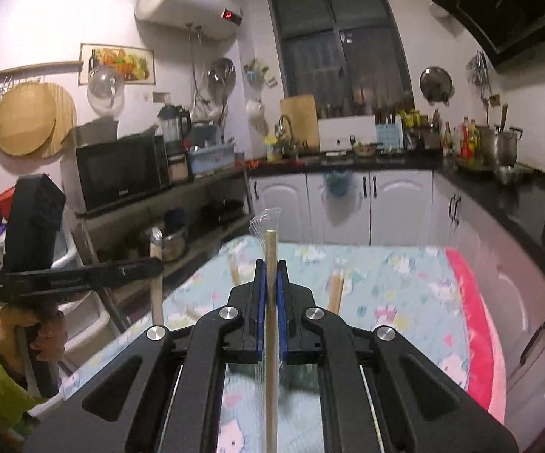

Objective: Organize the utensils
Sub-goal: 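Pull the chopstick out with the right tool while the left tool holds the wrapper, then drop the chopsticks into the green holder and open both tools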

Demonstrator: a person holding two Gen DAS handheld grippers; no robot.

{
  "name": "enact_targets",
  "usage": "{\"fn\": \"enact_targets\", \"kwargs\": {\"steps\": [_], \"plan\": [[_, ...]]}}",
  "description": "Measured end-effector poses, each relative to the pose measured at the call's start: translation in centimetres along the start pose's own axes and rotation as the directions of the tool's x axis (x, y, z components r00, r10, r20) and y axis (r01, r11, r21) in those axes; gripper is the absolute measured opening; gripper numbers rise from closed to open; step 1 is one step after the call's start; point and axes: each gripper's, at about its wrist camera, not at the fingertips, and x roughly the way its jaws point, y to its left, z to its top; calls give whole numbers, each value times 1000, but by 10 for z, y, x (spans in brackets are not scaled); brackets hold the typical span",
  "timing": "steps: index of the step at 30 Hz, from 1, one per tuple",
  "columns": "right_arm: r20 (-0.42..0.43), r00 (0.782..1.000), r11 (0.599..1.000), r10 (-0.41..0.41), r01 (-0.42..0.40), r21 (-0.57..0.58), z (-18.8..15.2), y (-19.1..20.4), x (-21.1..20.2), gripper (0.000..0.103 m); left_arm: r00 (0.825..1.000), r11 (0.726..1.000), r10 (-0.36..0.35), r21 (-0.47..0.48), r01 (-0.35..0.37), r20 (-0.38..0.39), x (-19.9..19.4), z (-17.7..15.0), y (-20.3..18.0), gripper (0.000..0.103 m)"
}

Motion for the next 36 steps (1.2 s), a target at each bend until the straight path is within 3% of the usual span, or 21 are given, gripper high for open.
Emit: {"fn": "enact_targets", "kwargs": {"steps": [6,16,25,36], "plan": [[93,996,1000,-12,13,-14,29,-5,5,6,992,997,47,52,-54,120,-14,41,-11,3],[147,989,998,-32,38,-39,54,-11,37,6,974,993,97,39,-107,206,5,73,-6,3],[127,990,997,-63,67,-28,37,-18,87,6,954,983,159,45,-175,253,41,59,14,3],[103,987,992,-123,123,-1,1,-34,132,6,963,984,157,48,-171,220,76,28,33,3]]}}
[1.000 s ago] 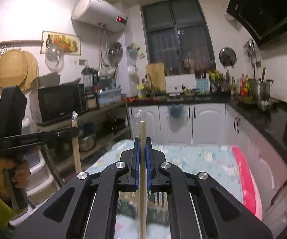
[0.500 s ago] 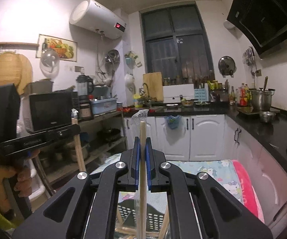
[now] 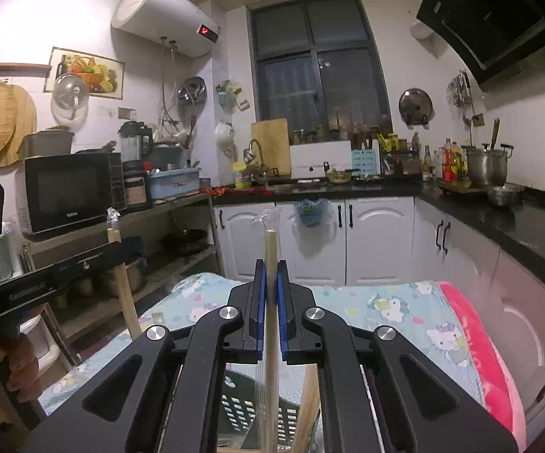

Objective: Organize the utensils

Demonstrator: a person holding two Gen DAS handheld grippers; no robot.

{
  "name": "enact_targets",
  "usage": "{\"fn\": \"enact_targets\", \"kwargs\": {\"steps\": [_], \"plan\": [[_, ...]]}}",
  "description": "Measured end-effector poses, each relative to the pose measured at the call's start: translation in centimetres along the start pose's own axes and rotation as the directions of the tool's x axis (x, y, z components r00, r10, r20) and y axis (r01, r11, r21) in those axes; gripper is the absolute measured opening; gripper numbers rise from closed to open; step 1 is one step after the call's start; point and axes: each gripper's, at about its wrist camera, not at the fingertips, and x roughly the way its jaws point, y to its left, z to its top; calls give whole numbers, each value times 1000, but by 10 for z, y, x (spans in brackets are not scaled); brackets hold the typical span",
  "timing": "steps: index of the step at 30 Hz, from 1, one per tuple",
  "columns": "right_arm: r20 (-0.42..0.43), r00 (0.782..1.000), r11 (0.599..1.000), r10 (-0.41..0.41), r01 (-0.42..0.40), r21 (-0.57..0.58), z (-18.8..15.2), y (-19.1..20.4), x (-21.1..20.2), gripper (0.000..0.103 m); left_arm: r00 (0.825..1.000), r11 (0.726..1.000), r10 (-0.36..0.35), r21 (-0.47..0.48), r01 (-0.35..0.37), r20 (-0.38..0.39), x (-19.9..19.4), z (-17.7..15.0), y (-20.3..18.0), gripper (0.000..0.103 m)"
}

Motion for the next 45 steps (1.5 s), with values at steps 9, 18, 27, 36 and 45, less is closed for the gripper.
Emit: {"fn": "enact_targets", "kwargs": {"steps": [9,18,27,36,45], "plan": [[-31,999,996,21,-19,85,-9,-13,-23,42,996,1000,13,15,-11,-89,-8,-18,0,55],[-60,998,997,19,-14,75,-5,-10,-80,76,995,999,37,8,-36,-94,-54,-19,-3,92],[-133,991,996,-13,24,83,-37,0,-130,96,982,998,46,-34,-53,-181,-92,-49,-4,92],[-278,959,995,-59,78,58,-96,23,-151,96,954,993,97,-36,-112,-285,-113,-112,3,92],[-247,956,987,-159,150,-55,-148,54,-170,96,945,988,134,-31,-150,-299,-129,-156,-9,92]]}}
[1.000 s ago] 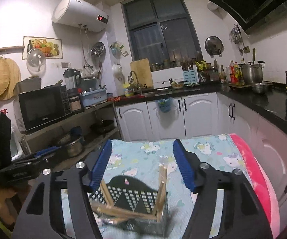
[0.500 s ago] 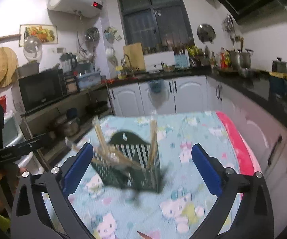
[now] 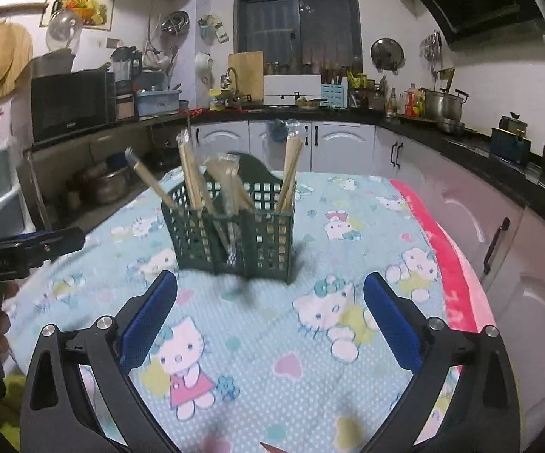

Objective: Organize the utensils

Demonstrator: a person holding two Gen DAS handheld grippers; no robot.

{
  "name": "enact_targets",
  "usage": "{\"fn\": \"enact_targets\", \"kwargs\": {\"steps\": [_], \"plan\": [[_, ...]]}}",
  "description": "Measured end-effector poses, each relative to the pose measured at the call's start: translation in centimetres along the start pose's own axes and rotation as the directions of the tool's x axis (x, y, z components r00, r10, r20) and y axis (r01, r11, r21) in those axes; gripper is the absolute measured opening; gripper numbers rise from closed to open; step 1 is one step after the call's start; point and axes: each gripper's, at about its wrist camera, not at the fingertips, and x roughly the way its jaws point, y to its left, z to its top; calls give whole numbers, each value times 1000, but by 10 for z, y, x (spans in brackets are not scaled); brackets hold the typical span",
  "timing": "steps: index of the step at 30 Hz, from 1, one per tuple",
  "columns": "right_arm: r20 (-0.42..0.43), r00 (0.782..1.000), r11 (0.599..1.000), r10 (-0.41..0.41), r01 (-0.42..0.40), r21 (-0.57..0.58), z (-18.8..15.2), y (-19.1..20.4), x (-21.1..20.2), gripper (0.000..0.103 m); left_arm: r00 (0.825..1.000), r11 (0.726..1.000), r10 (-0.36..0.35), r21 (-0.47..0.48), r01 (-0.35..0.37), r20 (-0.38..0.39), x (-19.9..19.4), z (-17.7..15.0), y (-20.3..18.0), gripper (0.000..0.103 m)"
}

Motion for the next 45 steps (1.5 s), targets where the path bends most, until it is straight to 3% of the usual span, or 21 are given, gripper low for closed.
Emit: {"fn": "enact_targets", "kwargs": {"steps": [8,16,45], "plan": [[145,988,997,-53,60,-39,-27,9,-23,97,995,996,-21,90,13,95,-10,-29,-24,92],[244,968,998,-61,64,-2,-27,4,-33,97,989,997,19,68,-30,150,-11,-34,-22,92],[207,978,999,-38,38,6,-31,12,-30,97,986,997,9,72,-22,167,-14,-35,-24,92]]}}
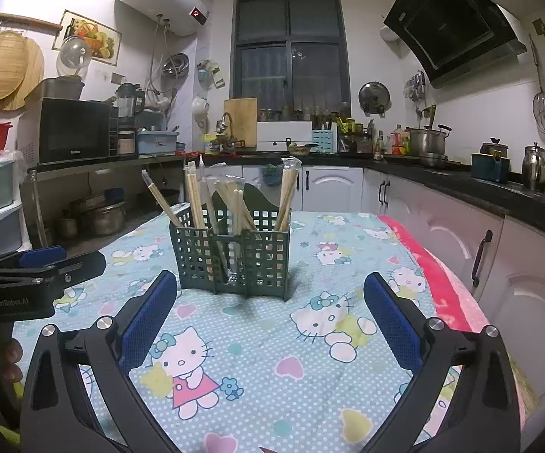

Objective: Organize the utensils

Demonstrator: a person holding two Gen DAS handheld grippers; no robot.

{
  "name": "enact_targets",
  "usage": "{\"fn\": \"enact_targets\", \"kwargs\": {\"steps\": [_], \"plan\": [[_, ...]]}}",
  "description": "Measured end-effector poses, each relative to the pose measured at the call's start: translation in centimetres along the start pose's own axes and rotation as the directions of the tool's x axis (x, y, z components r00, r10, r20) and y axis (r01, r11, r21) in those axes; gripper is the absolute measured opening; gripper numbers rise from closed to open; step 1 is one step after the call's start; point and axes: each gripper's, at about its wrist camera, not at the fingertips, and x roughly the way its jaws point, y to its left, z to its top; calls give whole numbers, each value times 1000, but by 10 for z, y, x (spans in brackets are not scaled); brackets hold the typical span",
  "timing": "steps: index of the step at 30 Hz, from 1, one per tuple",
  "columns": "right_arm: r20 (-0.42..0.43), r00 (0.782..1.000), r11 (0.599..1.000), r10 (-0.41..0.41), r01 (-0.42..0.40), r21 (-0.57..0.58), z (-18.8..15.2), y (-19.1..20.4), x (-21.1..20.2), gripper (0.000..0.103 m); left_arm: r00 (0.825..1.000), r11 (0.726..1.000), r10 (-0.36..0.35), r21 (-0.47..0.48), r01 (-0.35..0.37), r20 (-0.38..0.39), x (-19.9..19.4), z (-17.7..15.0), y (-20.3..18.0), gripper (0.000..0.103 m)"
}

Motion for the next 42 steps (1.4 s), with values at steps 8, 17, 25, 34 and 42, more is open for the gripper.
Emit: {"fn": "enact_targets", "kwargs": {"steps": [8,17,25,34,42], "plan": [[7,1000,1000,8,-8,-5,1,3,-1,97,1000,1000,4,-3,-4,3,-2,3,-1,92],[5,1000,1000,9,-9,-1,1,3,-1,97,1000,1000,3,-7,-3,2,-4,5,-1,92],[6,1000,1000,10,-10,-3,1,3,-1,97,1000,1000,4,-6,-4,1,-3,4,-1,92],[12,1000,1000,11,-11,-3,2,2,-2,97,1000,1000,4,-10,-4,0,-3,4,0,92],[15,1000,1000,3,-3,-4,2,1,-3,97,1000,999,-16,-30,16,-17,1,1,3,92]]}}
